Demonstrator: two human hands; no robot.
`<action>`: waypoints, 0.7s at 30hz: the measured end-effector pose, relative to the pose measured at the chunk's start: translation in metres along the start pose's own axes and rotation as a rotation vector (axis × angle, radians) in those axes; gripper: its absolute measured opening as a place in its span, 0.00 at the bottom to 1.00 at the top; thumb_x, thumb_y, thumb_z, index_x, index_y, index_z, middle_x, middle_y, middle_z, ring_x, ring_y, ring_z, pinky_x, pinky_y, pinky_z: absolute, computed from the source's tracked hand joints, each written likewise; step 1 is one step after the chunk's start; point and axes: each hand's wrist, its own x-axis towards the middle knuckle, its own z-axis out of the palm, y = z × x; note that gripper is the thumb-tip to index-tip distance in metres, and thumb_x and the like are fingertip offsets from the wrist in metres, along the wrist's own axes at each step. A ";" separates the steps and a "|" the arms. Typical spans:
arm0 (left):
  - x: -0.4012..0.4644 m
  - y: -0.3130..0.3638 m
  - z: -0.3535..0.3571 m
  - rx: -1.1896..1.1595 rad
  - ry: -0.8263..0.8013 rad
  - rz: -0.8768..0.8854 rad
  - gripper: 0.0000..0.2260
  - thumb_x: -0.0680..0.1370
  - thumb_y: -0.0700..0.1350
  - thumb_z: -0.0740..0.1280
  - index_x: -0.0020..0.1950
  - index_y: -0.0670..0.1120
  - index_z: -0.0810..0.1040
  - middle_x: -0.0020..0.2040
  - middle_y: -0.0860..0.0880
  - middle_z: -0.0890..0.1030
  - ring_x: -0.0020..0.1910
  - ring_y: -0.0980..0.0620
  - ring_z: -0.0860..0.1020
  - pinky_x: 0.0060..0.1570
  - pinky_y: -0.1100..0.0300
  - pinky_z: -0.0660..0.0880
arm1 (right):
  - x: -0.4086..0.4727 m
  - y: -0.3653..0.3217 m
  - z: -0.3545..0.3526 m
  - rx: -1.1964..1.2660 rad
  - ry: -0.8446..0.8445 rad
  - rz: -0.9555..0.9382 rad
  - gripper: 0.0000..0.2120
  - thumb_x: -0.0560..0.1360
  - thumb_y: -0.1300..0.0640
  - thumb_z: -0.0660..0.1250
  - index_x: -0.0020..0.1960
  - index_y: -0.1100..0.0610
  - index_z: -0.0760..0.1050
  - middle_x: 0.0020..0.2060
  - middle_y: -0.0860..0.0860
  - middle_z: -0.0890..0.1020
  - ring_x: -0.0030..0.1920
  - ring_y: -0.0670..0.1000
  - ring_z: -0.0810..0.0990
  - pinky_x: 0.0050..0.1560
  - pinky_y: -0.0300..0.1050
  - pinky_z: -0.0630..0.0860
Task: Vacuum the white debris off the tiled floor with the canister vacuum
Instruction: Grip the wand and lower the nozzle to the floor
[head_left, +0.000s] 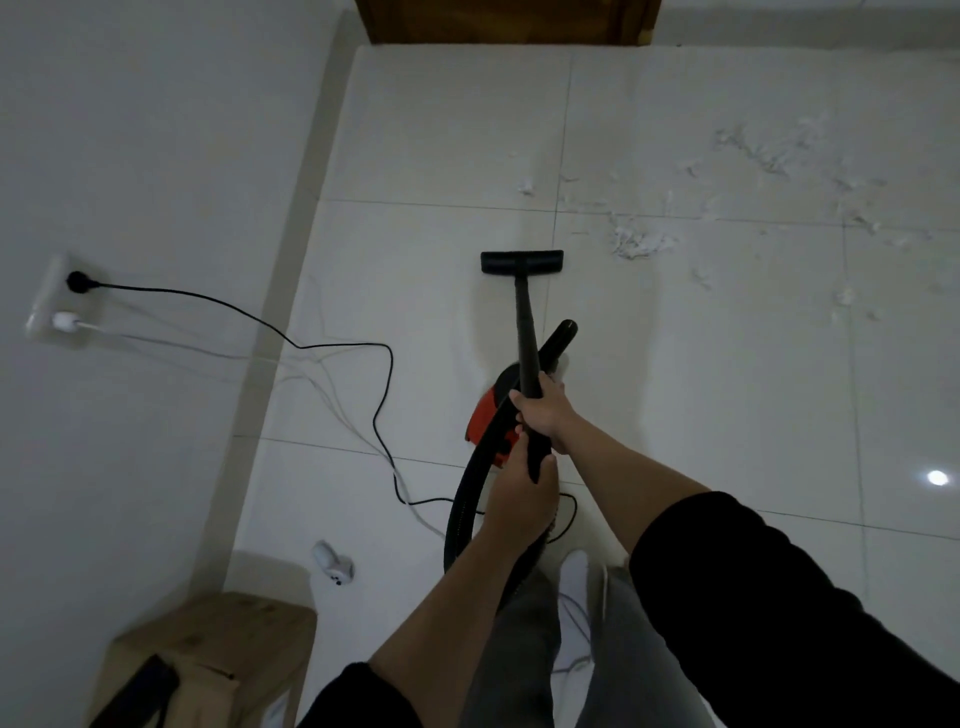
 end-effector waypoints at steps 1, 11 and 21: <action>0.000 -0.005 -0.004 0.015 -0.005 0.002 0.23 0.81 0.45 0.57 0.76 0.49 0.56 0.57 0.52 0.76 0.54 0.52 0.77 0.50 0.63 0.72 | 0.001 0.003 0.006 0.007 -0.006 0.027 0.26 0.80 0.56 0.64 0.75 0.52 0.59 0.41 0.54 0.75 0.32 0.52 0.78 0.40 0.48 0.80; 0.016 -0.037 -0.034 0.067 -0.033 -0.003 0.24 0.82 0.46 0.57 0.77 0.51 0.55 0.64 0.54 0.73 0.54 0.64 0.73 0.50 0.71 0.68 | 0.023 0.010 0.039 0.060 -0.005 0.077 0.34 0.82 0.57 0.62 0.80 0.46 0.47 0.36 0.55 0.75 0.24 0.48 0.75 0.26 0.40 0.76; 0.070 -0.028 -0.058 0.104 -0.043 0.000 0.24 0.81 0.46 0.57 0.77 0.51 0.55 0.57 0.56 0.75 0.45 0.68 0.73 0.43 0.76 0.69 | 0.070 -0.025 0.046 0.106 0.004 0.096 0.33 0.79 0.54 0.67 0.78 0.46 0.54 0.53 0.58 0.73 0.30 0.52 0.79 0.31 0.45 0.80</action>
